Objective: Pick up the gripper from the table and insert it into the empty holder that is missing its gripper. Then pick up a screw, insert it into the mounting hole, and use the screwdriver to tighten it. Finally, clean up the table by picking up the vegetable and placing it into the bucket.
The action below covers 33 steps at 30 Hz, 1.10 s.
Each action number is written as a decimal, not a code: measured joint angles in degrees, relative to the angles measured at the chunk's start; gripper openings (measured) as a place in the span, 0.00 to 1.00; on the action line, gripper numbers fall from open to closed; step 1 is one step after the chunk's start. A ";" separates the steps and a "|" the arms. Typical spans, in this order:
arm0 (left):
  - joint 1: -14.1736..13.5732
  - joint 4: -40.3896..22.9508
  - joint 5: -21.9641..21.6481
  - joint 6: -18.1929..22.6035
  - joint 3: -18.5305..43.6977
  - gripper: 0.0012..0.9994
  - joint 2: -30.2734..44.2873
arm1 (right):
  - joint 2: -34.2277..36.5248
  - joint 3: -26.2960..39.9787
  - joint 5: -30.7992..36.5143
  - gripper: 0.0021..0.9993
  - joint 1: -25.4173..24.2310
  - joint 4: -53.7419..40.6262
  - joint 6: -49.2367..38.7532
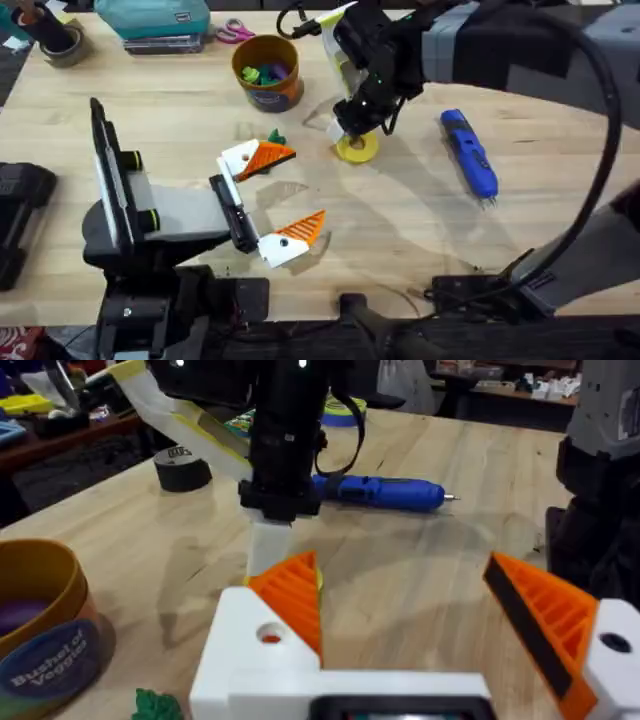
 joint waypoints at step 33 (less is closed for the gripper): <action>0.00 0.01 0.00 0.00 0.00 0.99 0.00 | 0.00 0.92 0.00 0.00 0.00 -0.86 0.00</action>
